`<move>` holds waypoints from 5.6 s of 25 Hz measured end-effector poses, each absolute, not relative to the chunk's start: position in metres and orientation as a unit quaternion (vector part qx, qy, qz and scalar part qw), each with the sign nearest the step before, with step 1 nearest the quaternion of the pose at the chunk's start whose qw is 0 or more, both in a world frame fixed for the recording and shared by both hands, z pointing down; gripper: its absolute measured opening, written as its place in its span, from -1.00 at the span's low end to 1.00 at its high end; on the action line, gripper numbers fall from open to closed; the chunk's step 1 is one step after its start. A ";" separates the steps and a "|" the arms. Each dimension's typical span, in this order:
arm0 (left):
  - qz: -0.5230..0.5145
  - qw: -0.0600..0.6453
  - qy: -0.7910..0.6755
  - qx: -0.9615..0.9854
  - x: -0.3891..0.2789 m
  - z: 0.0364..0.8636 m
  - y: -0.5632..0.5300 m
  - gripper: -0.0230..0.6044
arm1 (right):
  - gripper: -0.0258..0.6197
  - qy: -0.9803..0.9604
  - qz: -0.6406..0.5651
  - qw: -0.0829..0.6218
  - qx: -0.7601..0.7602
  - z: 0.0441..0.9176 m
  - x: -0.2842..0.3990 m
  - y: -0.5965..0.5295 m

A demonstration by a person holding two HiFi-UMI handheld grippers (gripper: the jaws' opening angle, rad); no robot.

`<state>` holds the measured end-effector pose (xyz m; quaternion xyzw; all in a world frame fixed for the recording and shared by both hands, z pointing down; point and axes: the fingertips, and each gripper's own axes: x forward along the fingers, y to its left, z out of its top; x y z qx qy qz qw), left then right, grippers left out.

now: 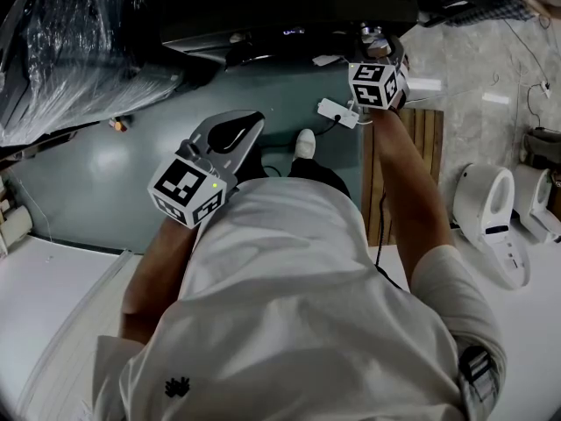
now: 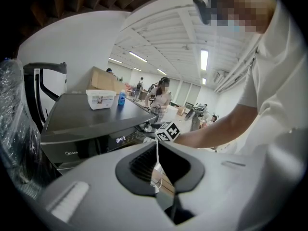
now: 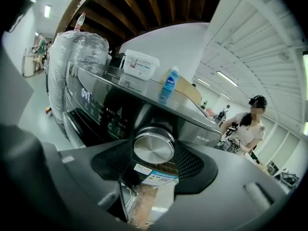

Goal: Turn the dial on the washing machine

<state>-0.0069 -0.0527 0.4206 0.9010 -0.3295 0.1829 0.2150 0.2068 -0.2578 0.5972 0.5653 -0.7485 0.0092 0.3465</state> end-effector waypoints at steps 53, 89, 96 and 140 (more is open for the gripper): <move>0.180 0.211 -0.331 0.902 -0.005 0.417 -0.052 -0.74 | -0.08 -0.776 0.131 0.233 0.571 0.590 0.216 -0.258; 0.181 0.212 -0.328 0.903 0.000 0.413 -0.056 -0.74 | -0.09 -0.772 0.142 0.228 0.576 0.587 0.215 -0.260; 0.179 0.210 -0.324 0.905 0.002 0.413 -0.055 -0.74 | -0.08 -0.774 0.150 0.217 0.576 0.582 0.223 -0.240; 0.141 0.174 -0.103 0.969 -0.159 0.388 0.042 -0.75 | -0.92 -0.778 0.186 0.117 0.589 0.409 -0.013 0.087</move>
